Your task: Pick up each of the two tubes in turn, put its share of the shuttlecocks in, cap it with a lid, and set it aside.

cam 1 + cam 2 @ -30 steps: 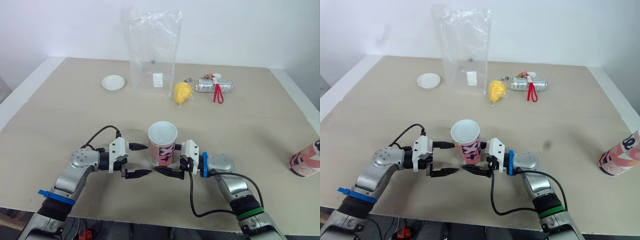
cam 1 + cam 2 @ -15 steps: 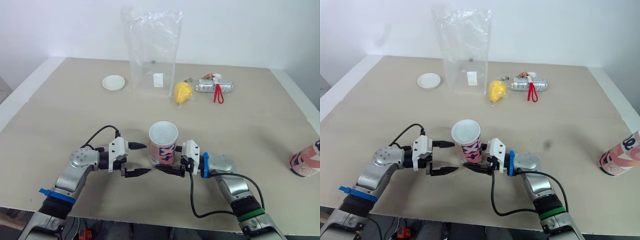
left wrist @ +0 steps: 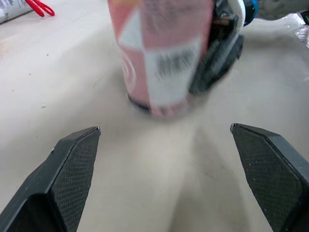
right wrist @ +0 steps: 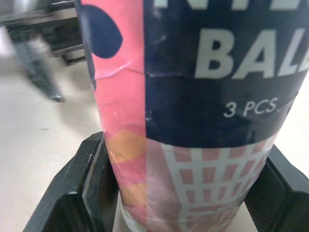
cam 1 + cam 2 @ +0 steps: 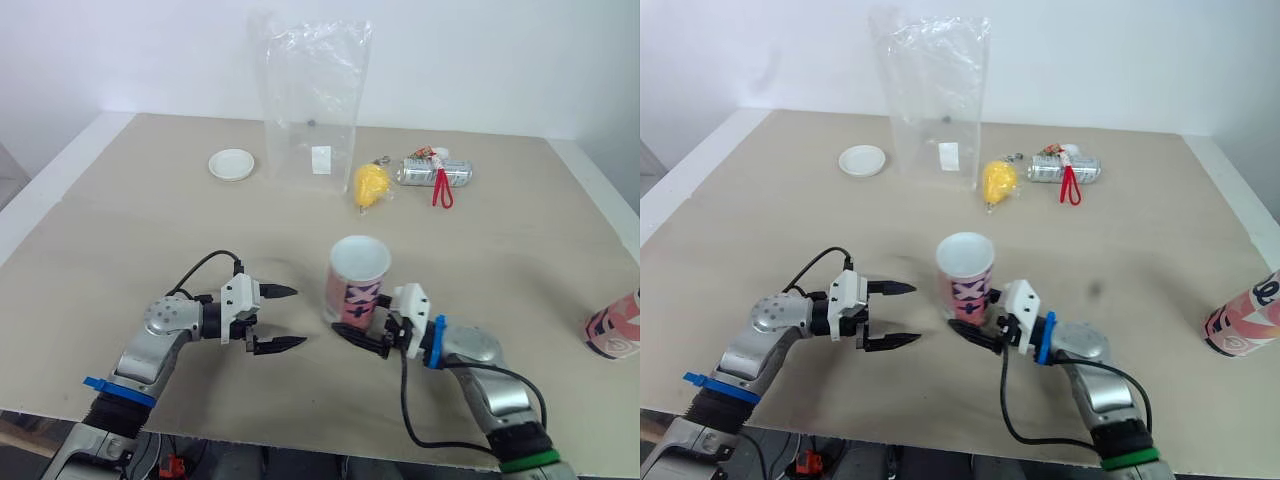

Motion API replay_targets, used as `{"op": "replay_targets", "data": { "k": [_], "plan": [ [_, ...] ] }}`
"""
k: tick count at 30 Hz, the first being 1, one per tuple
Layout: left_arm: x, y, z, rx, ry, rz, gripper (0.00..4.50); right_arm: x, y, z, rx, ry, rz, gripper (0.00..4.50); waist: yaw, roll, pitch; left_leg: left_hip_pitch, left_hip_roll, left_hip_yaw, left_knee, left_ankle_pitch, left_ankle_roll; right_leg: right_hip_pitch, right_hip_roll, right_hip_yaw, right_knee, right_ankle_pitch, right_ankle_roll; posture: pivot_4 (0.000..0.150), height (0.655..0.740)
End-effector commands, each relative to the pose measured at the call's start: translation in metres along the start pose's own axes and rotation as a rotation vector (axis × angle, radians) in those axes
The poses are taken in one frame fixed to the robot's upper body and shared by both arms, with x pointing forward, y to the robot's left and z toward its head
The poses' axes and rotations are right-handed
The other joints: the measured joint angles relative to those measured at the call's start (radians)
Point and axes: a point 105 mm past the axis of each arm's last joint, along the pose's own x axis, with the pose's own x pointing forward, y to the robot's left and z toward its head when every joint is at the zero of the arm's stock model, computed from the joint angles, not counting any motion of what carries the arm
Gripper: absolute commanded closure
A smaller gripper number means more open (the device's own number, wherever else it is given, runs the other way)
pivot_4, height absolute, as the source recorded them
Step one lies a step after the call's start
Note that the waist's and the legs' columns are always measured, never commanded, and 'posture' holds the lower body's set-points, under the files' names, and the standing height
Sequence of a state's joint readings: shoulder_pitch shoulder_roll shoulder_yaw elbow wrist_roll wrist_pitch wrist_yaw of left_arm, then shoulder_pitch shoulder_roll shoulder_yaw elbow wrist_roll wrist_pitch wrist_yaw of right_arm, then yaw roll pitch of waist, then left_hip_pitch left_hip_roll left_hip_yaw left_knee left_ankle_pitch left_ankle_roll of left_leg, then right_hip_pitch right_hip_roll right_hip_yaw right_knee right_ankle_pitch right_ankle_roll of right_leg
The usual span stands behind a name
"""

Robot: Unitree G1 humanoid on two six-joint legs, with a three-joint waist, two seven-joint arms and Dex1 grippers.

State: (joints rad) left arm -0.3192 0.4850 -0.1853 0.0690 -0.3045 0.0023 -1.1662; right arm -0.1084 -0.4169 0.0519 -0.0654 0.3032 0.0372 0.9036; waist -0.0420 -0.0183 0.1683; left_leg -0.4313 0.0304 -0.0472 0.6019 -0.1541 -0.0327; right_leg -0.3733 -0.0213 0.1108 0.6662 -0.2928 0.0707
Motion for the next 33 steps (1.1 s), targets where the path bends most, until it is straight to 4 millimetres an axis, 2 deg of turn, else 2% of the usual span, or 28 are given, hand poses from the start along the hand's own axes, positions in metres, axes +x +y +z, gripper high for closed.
{"op": "replay_targets", "data": {
  "k": [1, 9, 13, 19, 26, 33],
  "plan": [
    [0.006, 0.002, 0.016, 0.033, -0.049, -0.029, 0.00, -0.027, -0.025, 0.027, -0.011, -0.102, -0.258, 1.04, 0.000, 0.000, 0.000, 0.000, 0.000, 0.000, 0.000, 0.000, 0.000, 0.000, 0.000, 0.000, 0.000, 0.000, 0.000, 0.150, 0.7400],
    [0.014, -0.001, 0.021, 0.016, -0.072, -0.078, 0.00, -0.101, -0.074, 0.019, 0.019, -0.080, -0.832, 1.04, -0.003, 0.001, 0.000, 0.001, 0.000, 0.001, 0.000, 0.000, 0.000, 0.000, 0.000, 0.000, 0.000, 0.000, 0.000, 0.150, 0.7400],
    [0.019, -0.003, 0.022, 0.010, -0.080, -0.083, 0.00, -0.127, -0.089, 0.014, 0.065, -0.078, -1.012, 1.04, -0.003, 0.001, 0.000, 0.000, 0.000, 0.001, 0.000, 0.000, 0.000, 0.000, 0.000, 0.000, 0.000, 0.000, 0.000, 0.150, 0.7400],
    [0.022, -0.004, 0.028, 0.005, -0.108, -0.069, 0.00, -0.144, -0.098, 0.000, 0.102, -0.033, -1.115, 1.04, -0.003, 0.001, 0.000, 0.000, 0.000, 0.001, 0.000, 0.000, 0.000, 0.000, 0.000, 0.000, 0.000, 0.000, 0.000, 0.150, 0.7400],
    [0.021, -0.003, 0.040, -0.001, -0.183, -0.038, 0.00, -0.157, -0.099, -0.017, 0.141, 0.019, -1.183, 1.04, -0.003, 0.002, 0.000, 0.000, 0.000, 0.001, 0.000, 0.000, 0.000, 0.000, 0.000, 0.001, 0.000, 0.000, 0.000, 0.150, 0.7400],
    [0.025, -0.004, 0.041, -0.005, -0.212, -0.020, 0.00, -0.163, -0.101, -0.019, 0.168, 0.012, -1.217, 1.04, -0.003, 0.002, 0.000, 0.000, 0.000, 0.001, 0.000, 0.000, 0.000, 0.000, 0.000, 0.001, 0.000, 0.000, 0.000, 0.150, 0.7400]
  ]
}}
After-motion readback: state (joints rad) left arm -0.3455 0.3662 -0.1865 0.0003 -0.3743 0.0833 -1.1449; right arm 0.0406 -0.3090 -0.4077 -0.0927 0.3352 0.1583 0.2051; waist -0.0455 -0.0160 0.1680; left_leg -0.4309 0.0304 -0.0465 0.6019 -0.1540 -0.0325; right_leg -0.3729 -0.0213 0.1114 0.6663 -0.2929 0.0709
